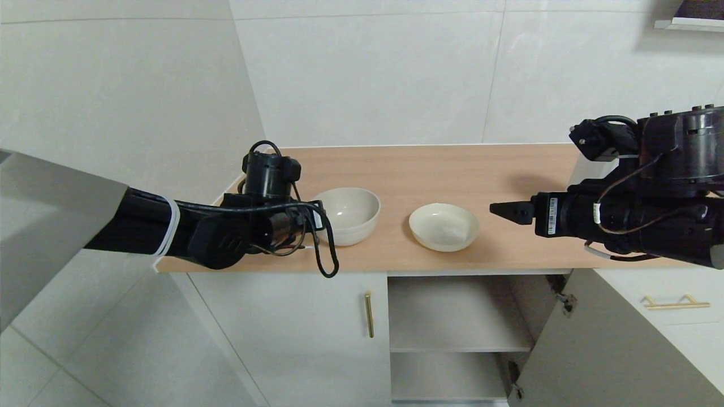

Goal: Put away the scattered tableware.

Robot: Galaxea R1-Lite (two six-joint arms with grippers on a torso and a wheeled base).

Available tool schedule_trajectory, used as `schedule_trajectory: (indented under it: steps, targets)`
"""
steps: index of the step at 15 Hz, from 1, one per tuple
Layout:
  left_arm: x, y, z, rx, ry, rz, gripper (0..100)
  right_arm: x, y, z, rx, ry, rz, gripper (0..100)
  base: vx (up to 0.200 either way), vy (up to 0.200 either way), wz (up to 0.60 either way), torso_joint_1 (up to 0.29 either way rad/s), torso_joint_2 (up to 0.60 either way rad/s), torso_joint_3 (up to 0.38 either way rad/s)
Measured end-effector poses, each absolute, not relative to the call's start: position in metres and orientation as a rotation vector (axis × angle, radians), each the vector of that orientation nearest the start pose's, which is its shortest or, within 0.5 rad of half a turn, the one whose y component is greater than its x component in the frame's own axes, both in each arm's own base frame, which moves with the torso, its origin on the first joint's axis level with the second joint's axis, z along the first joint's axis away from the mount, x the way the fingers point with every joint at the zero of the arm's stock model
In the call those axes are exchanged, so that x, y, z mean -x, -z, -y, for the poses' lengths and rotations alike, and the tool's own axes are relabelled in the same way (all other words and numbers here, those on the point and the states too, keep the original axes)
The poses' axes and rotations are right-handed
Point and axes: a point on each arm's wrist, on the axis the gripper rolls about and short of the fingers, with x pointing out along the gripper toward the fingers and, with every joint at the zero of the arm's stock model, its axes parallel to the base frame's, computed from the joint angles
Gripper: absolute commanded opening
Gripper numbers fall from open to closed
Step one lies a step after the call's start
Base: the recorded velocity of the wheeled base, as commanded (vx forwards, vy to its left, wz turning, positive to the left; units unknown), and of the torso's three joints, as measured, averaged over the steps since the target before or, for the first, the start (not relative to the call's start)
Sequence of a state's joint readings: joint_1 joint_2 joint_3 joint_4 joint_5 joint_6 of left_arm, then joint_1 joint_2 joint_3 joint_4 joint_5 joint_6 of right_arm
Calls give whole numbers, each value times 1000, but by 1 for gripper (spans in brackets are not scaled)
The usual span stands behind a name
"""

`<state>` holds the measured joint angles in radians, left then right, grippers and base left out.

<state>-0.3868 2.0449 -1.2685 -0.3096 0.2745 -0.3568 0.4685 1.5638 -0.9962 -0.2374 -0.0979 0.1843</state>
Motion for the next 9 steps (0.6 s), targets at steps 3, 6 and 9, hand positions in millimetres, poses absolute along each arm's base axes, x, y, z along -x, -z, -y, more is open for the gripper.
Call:
schedule_trajectory:
  steps: [3,6,9]
  targets:
    - [-375,-154,151,200,40,-452,0,-258,-234,-128,-85,-333,-358,100,0,0,0,0,0,0]
    - [-367,-164,149,217,41,-438,0,-266,-232,-132,-85,-327,-366,100,0,0,0,0,0,0]
    - [-347,-188,140,241,54,-394,0,-289,-225,-140,-85,-243,-375,100,0,0,0,0,0,0]
